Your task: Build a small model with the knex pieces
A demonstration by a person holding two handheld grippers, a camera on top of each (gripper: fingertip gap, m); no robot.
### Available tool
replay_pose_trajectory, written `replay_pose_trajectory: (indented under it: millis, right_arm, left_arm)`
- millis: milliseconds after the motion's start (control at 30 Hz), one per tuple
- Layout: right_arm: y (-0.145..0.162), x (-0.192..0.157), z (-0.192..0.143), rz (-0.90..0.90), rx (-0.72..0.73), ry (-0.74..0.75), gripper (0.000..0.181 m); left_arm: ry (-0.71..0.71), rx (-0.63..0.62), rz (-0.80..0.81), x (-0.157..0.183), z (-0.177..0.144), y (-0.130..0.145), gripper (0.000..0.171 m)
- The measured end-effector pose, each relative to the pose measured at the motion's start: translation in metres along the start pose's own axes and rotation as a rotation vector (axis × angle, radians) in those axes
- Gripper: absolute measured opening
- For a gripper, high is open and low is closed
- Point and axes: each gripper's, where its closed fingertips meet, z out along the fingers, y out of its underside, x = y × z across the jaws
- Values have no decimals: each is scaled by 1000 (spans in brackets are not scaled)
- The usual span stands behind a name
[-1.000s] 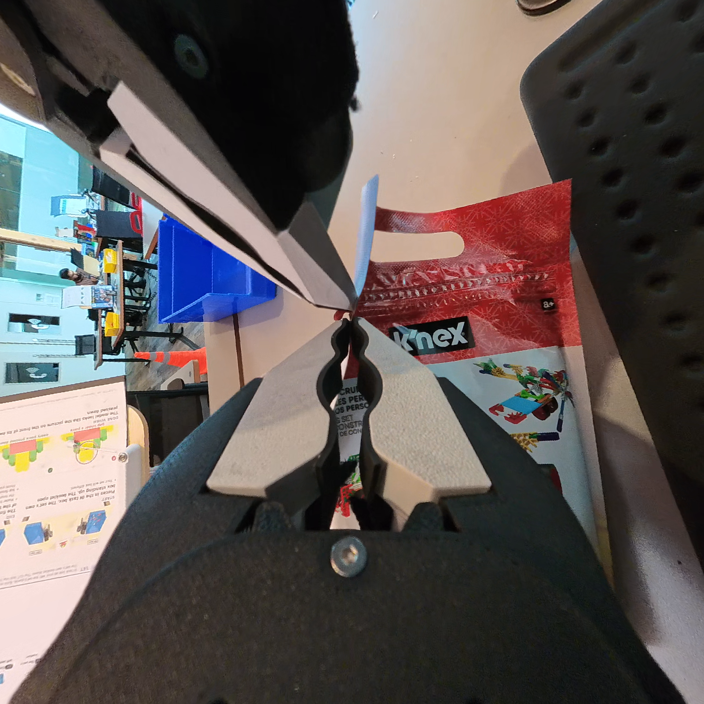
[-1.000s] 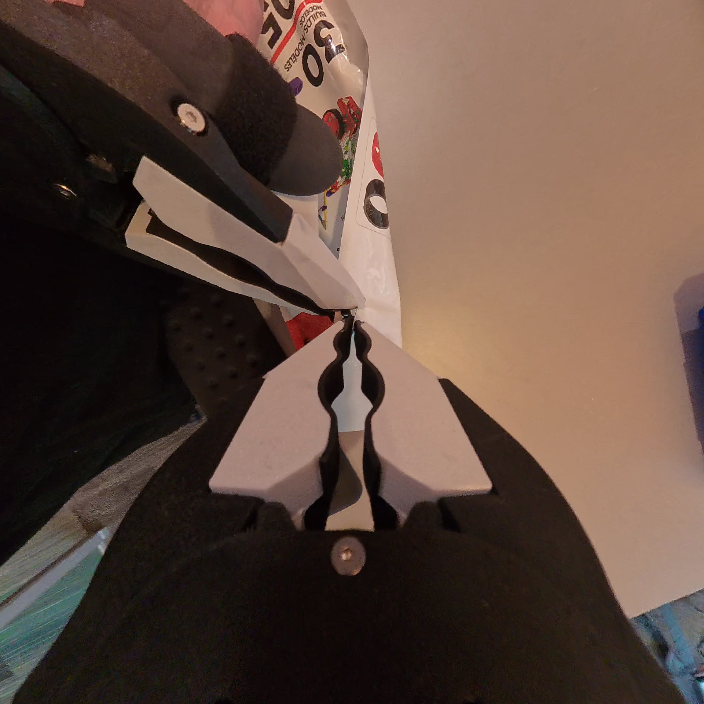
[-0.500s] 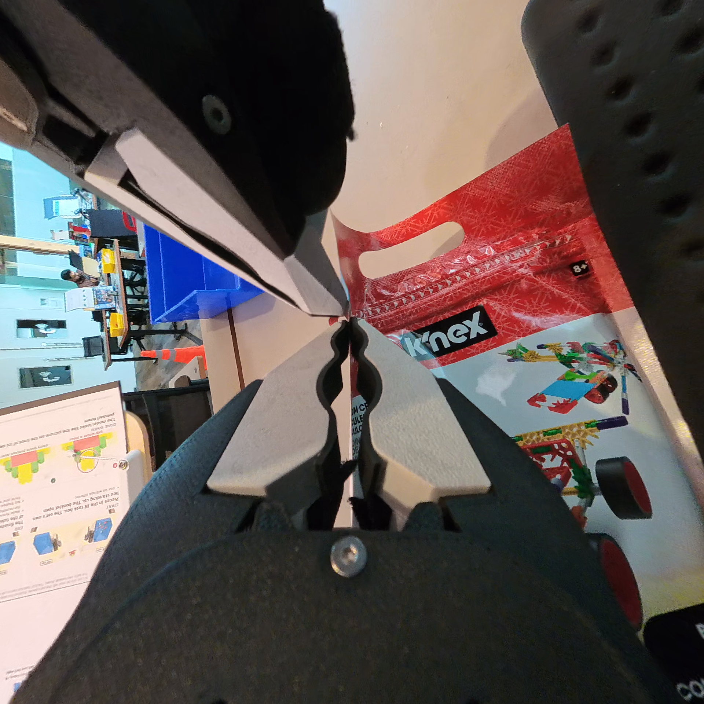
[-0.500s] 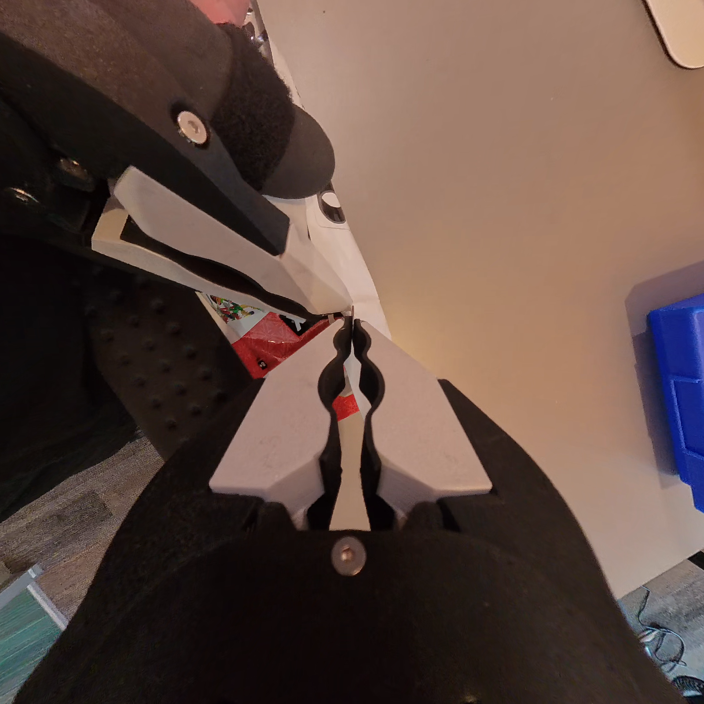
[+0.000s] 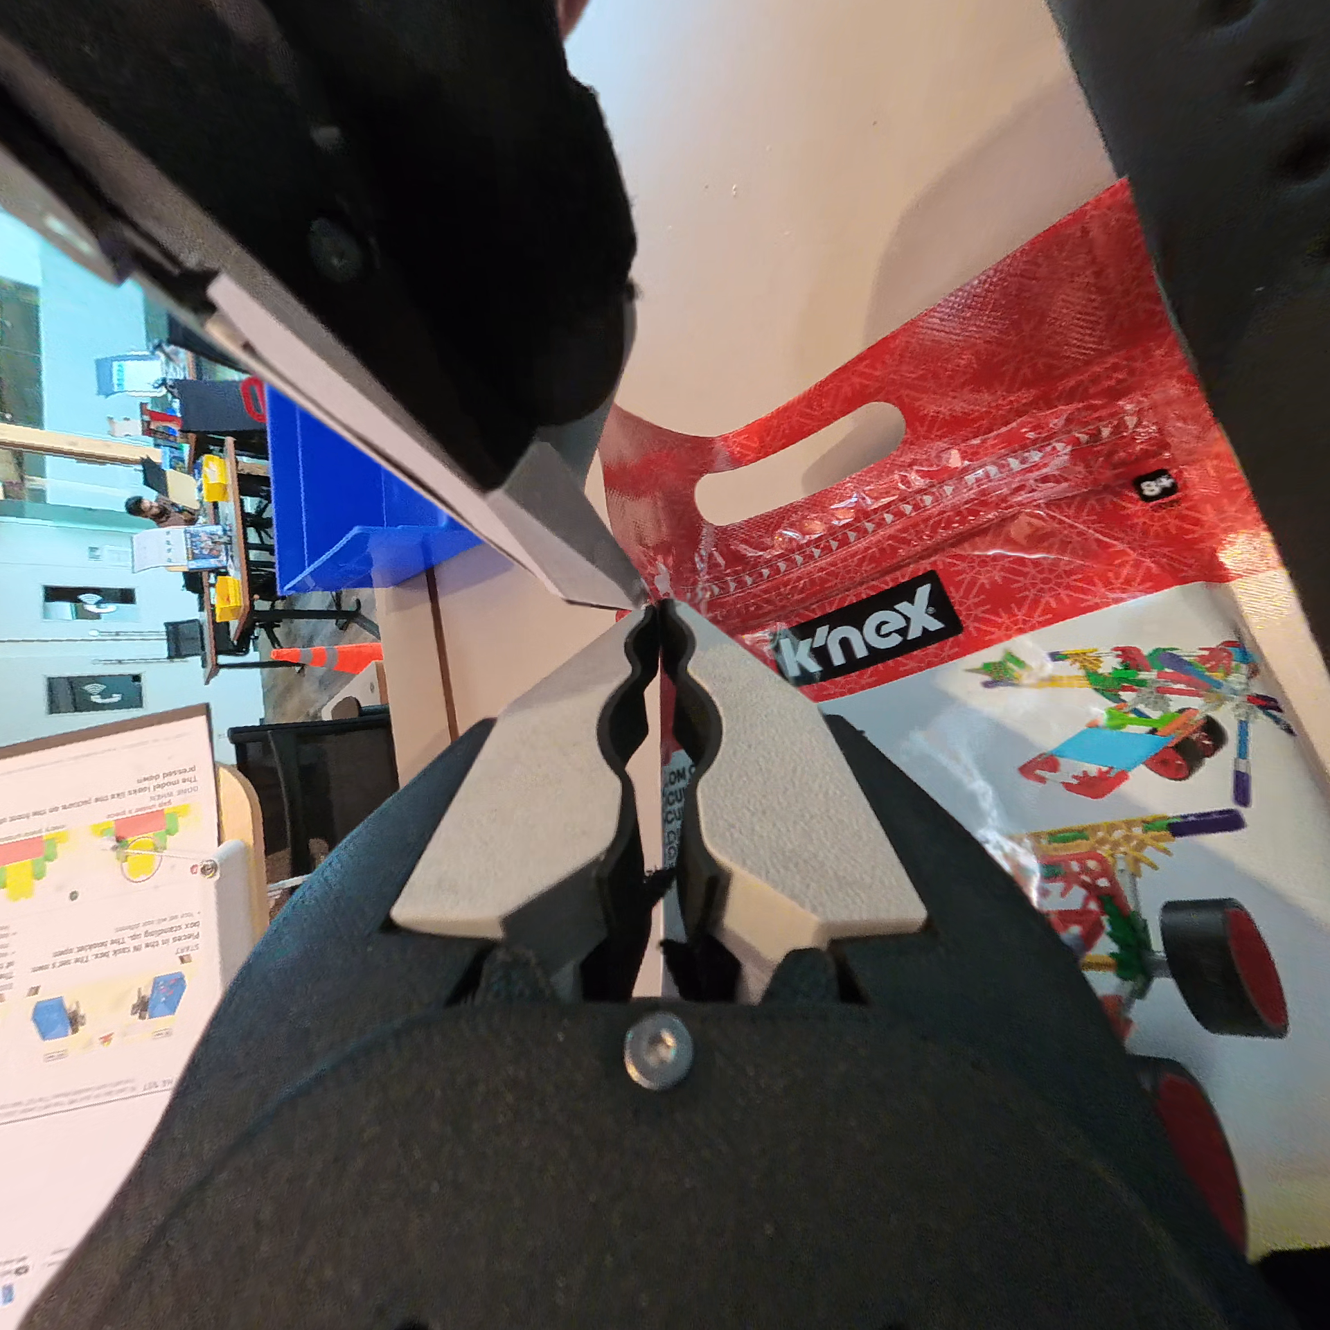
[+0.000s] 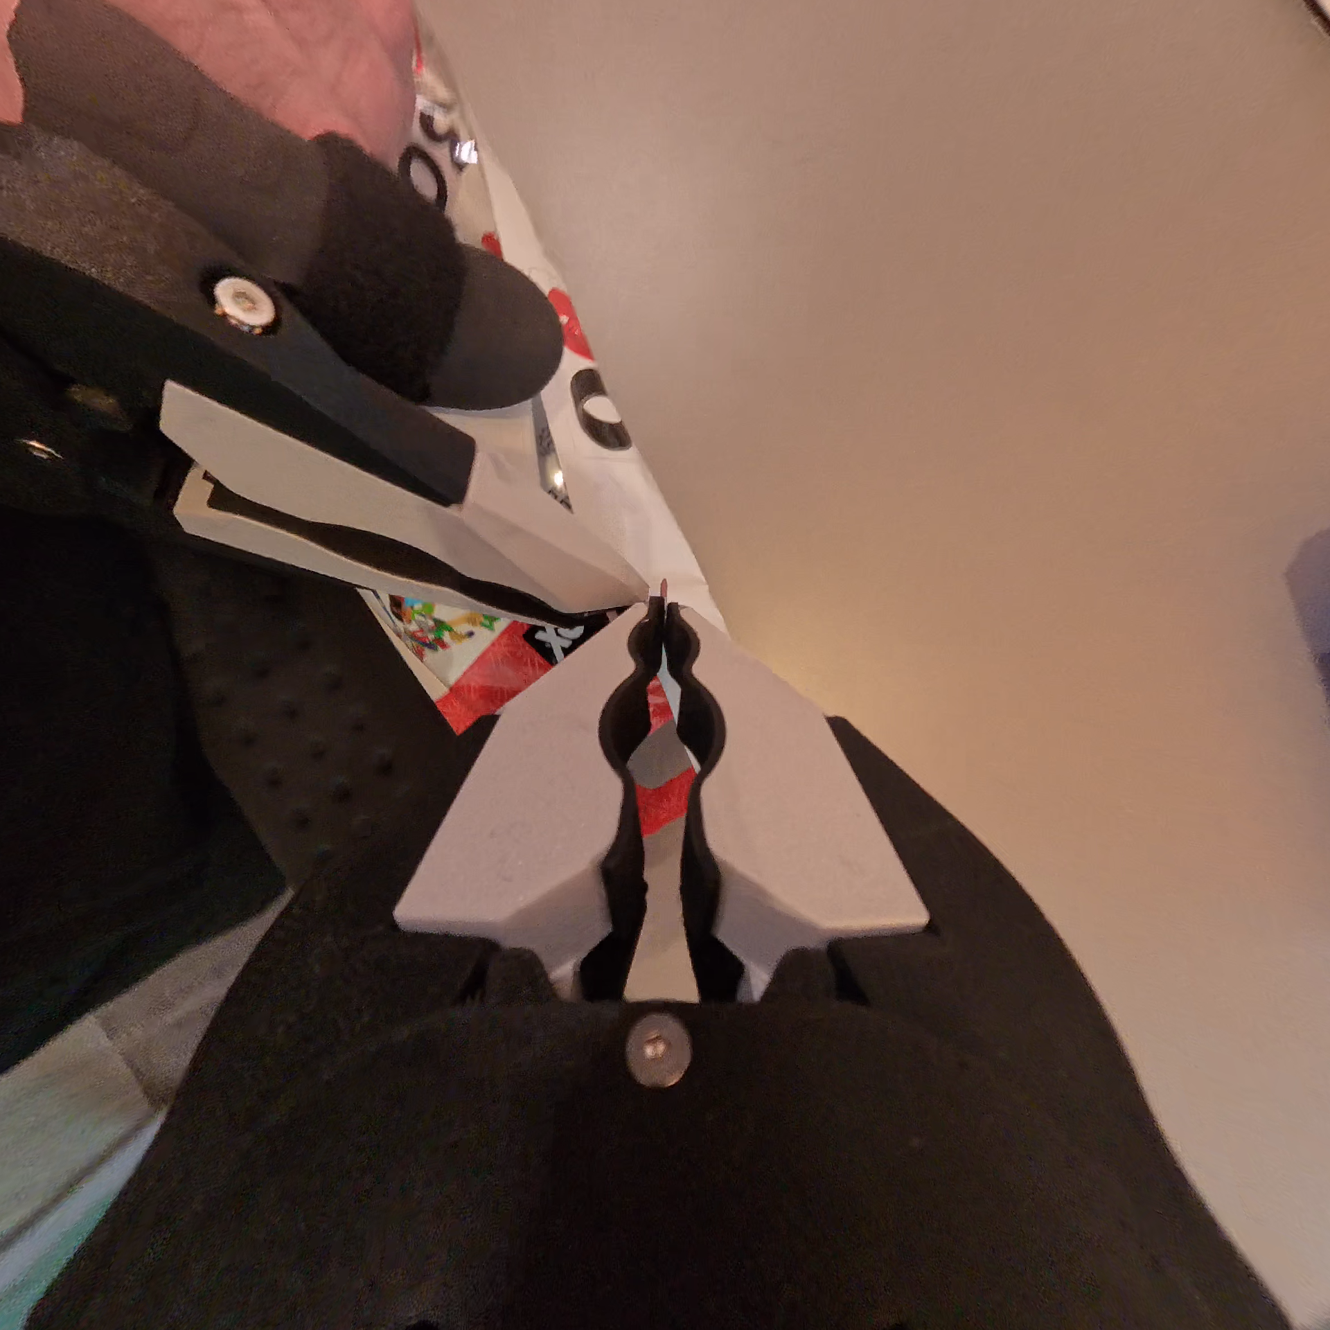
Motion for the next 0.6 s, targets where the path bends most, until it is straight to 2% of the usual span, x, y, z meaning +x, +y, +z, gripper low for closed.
replay_pose_trajectory:
  millis: [133,233,400,433,467,500,600]
  right_arm:
    - [-3,4,4,106,74,-66,0]
    - [-5,11,10,127,84,-40,0]
    - [2,29,30,47,-7,104,0]
    - [10,45,31,46,-40,174,0]
    - [18,53,32,74,-52,162,0]
    - [16,50,31,124,-20,87,0]
    - [-6,36,9,150,111,-35,0]
  left_arm:
    - [-4,2,-38,-1,3,4,0]
    - [-6,-2,-47,-3,8,6,0]
    - [13,1,-67,4,15,9,0]
    - [32,85,-89,10,9,-6,0]
    - [32,98,-67,16,4,-16,0]
    - [4,101,-46,17,3,-19,0]
    - [-11,86,-126,6,6,0,0]
